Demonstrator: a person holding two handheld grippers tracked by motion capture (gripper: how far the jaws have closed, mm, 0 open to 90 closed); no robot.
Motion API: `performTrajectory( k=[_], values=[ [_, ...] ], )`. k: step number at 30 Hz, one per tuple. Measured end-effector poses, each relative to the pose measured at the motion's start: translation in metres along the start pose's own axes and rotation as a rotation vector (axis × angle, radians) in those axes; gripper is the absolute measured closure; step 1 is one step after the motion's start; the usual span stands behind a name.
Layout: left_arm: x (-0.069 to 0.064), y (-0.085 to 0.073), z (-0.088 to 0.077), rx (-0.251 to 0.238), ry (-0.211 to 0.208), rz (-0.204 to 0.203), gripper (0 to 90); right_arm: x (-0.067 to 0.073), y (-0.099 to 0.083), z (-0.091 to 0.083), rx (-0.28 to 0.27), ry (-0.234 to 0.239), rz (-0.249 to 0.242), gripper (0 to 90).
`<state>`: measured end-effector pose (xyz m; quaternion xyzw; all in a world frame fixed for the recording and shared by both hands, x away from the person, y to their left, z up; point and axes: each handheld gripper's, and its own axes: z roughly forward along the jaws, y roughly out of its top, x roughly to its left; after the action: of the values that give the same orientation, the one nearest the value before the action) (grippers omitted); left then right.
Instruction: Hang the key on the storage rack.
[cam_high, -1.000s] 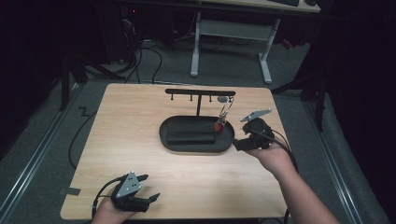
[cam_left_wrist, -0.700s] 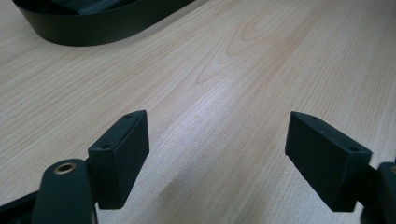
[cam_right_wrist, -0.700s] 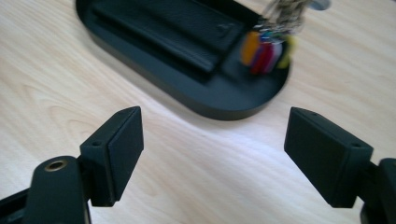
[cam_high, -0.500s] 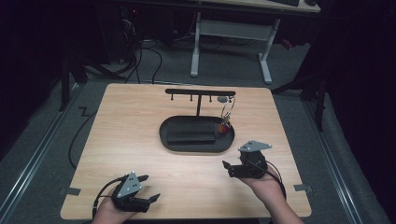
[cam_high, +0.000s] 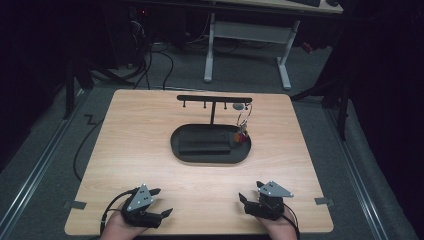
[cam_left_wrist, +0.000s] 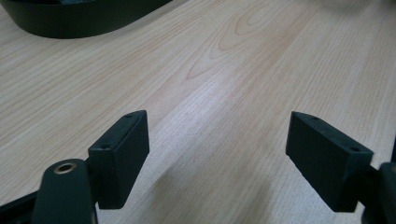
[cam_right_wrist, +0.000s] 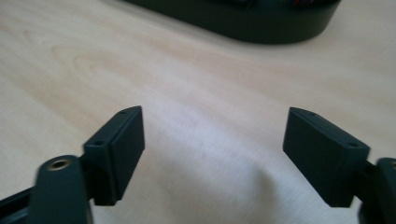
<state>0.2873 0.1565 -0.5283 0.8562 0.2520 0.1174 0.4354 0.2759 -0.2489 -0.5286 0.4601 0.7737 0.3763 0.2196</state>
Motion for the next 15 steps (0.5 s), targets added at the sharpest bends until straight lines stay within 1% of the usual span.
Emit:
performTrajectory(
  k=[1,2,3,4,5,6,8,10,12,15],
  values=[
    [-0.0007,0.0002,0.0009,0.006,-0.001,0.007,22.1,-0.0005,-0.0001,0.0,0.008,-0.004,-0.008,18.9],
    [-0.0007,0.0003,0.0015,0.008,-0.001,0.009,22.1,-0.0005,-0.0002,-0.0012,-0.016,-0.017,-0.02,18.9],
    [-0.0007,0.0006,0.0023,0.008,-0.001,0.004,22.1,-0.0001,0.0002,-0.0021,-0.034,-0.019,-0.02,18.9],
    [-0.0003,0.0009,0.0027,0.009,-0.002,0.004,22.1,0.0017,0.0031,-0.0036,-0.053,-0.008,-0.013,18.9],
    [-0.0001,0.0011,0.0032,0.009,-0.002,0.003,22.1,0.0017,0.0031,-0.0036,-0.053,-0.008,-0.013,18.9],
    [-0.0002,0.001,0.0034,0.01,-0.002,0.004,22.1,0.0026,0.0043,-0.0039,-0.059,-0.012,-0.03,18.9],
    [0.0,0.0005,0.003,0.011,-0.002,0.005,22.1,0.0033,0.0042,-0.0038,-0.058,-0.013,-0.04,18.8],
    [0.0006,0.0,0.002,0.007,-0.001,0.006,22.1,0.0026,0.0032,-0.0038,-0.054,-0.005,-0.02,18.8],
    [0.0015,-0.0004,0.0007,0.004,0.0,0.003,22.1,0.0019,0.0035,-0.0039,-0.053,-0.009,-0.021,18.9],
    [0.002,-0.0014,-0.0017,-0.002,0.004,0.002,22.1,0.002,0.0047,-0.0043,-0.062,-0.007,-0.004,18.9]
  ],
)
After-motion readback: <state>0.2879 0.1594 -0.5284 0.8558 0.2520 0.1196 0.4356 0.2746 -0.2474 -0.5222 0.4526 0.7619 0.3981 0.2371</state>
